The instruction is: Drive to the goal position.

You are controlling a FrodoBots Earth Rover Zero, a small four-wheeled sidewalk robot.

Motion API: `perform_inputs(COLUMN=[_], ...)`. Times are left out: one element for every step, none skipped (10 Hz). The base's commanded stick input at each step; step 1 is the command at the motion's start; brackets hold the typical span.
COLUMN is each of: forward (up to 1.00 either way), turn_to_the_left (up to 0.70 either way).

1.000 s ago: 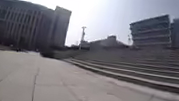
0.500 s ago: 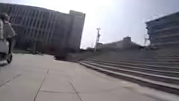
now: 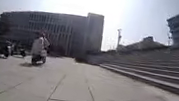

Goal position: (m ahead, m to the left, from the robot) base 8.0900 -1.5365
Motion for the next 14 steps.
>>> perform_inputs(forward=[0.70,0.70,0.70,0.70,0.70,0.70,0.70,0.70,0.70,0.70,0.70,0.70,0.70,0.70], turn_to_the_left=[0.34,-0.01,-0.01,-0.01,-0.01,-0.01,-0.01,-0.01,-0.01,-0.01,-0.01,-0.01,-0.01,-0.01])
